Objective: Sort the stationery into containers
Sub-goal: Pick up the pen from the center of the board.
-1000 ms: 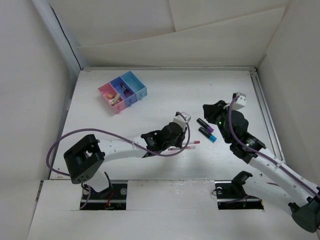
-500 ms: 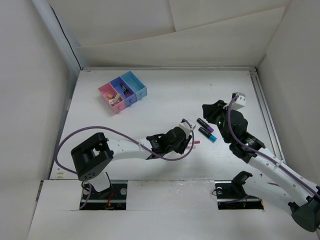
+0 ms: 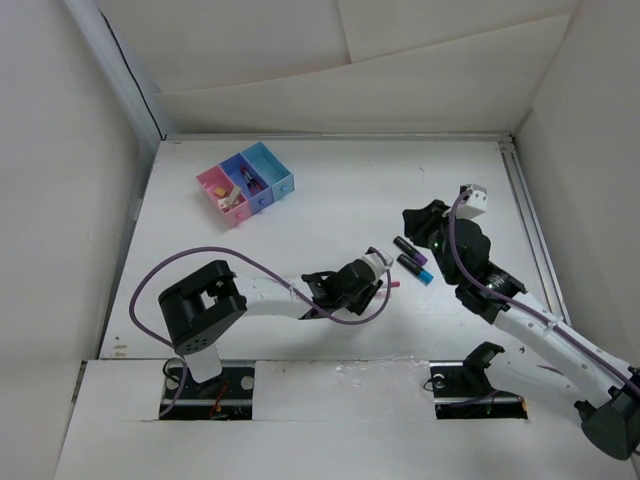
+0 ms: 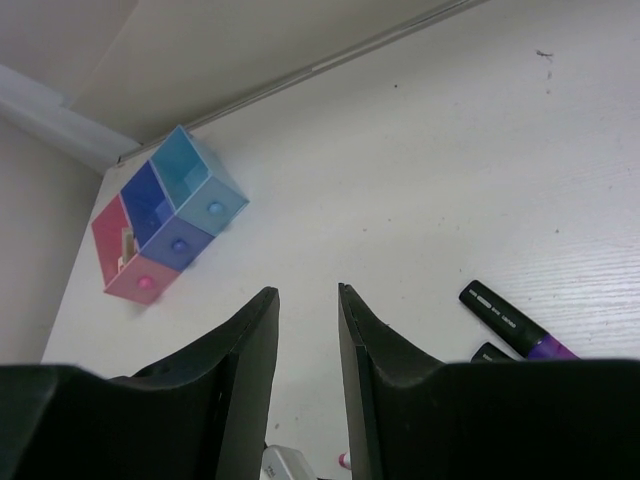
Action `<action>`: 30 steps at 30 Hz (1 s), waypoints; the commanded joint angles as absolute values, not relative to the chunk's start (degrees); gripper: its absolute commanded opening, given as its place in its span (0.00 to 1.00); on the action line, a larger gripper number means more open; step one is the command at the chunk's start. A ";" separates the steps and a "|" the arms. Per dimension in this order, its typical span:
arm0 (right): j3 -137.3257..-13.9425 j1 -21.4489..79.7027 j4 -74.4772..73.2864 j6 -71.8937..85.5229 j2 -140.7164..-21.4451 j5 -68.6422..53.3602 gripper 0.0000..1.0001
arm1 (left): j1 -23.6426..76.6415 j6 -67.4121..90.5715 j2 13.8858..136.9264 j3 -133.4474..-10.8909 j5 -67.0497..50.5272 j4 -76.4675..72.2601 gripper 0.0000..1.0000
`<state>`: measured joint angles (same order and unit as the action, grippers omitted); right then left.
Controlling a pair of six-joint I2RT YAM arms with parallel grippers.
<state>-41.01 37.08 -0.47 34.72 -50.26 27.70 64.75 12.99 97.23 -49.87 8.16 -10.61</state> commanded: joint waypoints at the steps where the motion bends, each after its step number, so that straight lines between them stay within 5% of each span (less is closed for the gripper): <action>1: -42.54 36.65 2.11 34.01 -50.27 28.12 0.36 | 64.69 11.95 98.78 -50.54 8.53 -10.73 0.30; 12: -42.54 36.65 2.11 34.01 -50.27 27.60 0.36 | 64.69 11.43 98.79 -51.06 7.47 -9.50 0.26; 18: -42.54 36.65 2.11 34.54 -50.27 28.21 0.36 | 65.21 11.43 96.78 -49.83 5.71 -8.35 0.00; 30: -42.01 36.65 2.11 34.54 -48.60 28.74 0.36 | 62.68 17.13 70.86 -44.03 2.65 -6.49 0.00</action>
